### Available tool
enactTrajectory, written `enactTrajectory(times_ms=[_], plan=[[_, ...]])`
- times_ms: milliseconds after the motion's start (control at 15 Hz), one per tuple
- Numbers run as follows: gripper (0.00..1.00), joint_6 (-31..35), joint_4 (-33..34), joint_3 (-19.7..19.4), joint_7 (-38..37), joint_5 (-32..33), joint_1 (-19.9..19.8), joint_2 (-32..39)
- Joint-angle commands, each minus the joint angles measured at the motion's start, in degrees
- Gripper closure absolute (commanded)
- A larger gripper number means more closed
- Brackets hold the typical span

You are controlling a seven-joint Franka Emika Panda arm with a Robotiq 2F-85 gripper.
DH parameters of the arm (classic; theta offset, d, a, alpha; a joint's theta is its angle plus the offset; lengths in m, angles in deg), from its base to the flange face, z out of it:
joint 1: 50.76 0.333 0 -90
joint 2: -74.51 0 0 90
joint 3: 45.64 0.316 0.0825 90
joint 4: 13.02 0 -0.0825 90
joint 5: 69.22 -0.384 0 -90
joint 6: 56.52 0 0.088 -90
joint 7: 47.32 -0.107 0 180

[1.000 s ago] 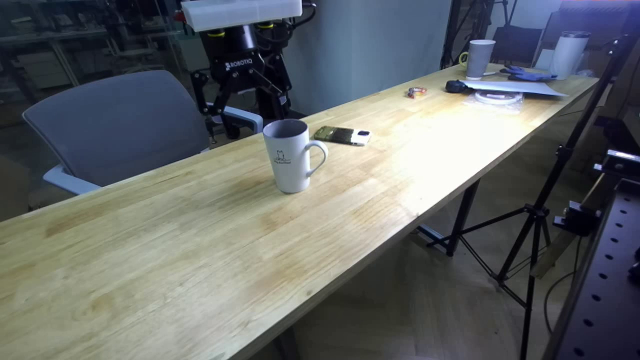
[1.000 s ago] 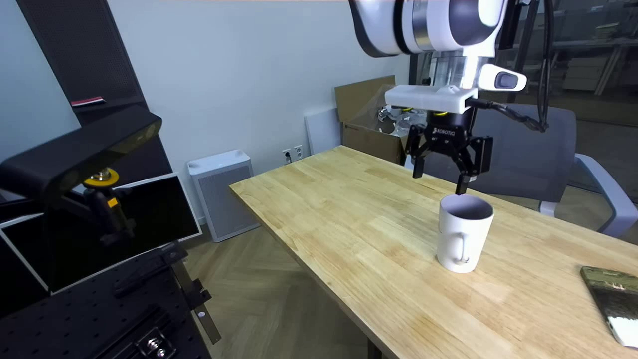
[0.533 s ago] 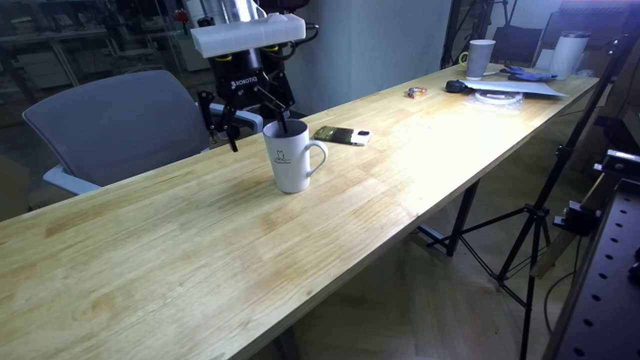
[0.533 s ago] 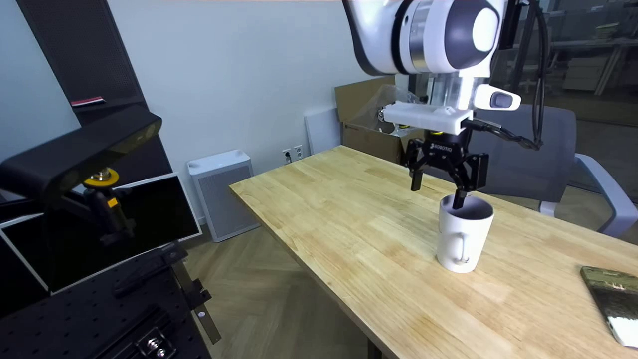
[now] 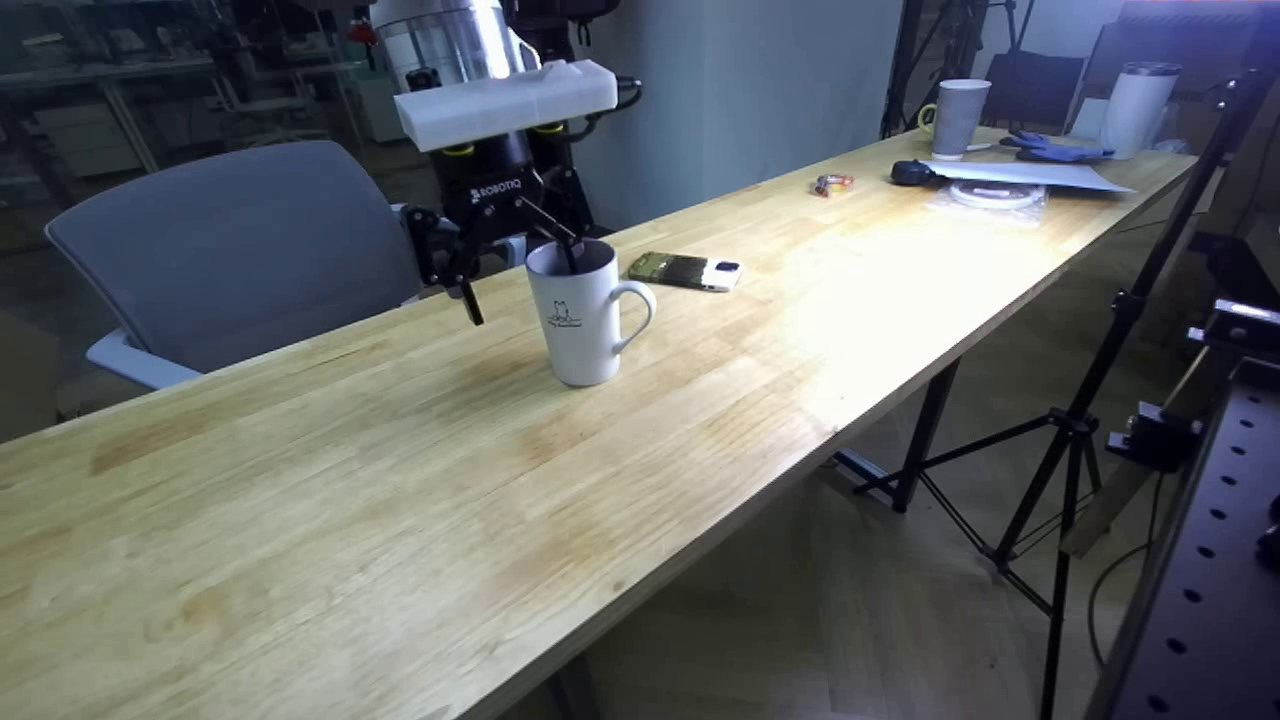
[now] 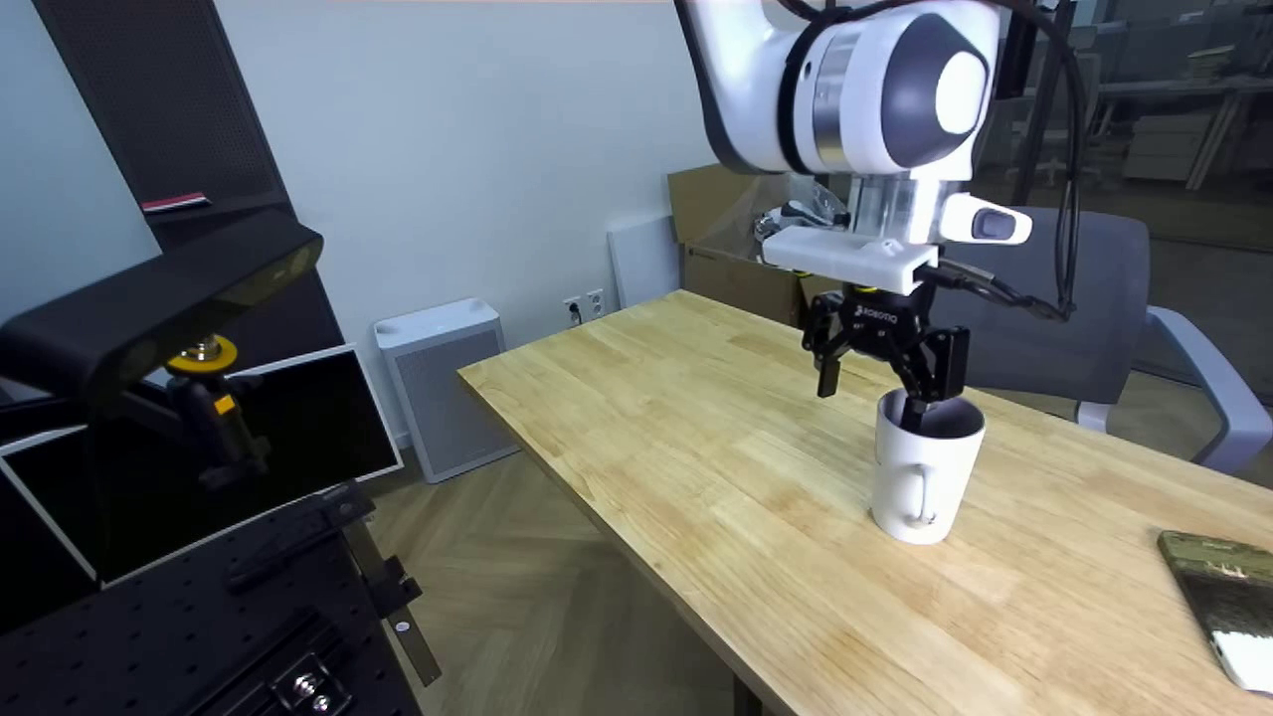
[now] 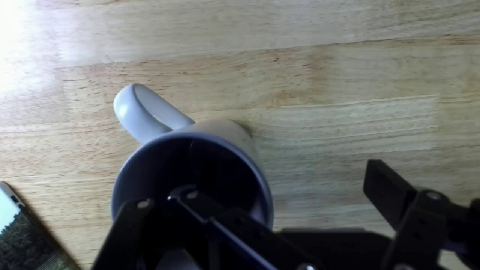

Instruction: Pick up the cup and put it on the left side of the table

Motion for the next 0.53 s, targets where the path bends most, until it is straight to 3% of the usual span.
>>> enactTrajectory(times_ms=[0, 67, 133, 467], plan=[[0.0, 0.2, 0.6, -0.3, -0.2, 0.4, 0.1, 0.8], [0.06, 0.2, 0.6, -0.3, -0.2, 0.3, 0.1, 0.9], [0.25, 0.2, 0.7, -0.4, -0.2, 0.4, 0.1, 1.1], [0.61, 0.0, 0.7, -0.4, 0.3, 0.4, 0.0, 1.6]])
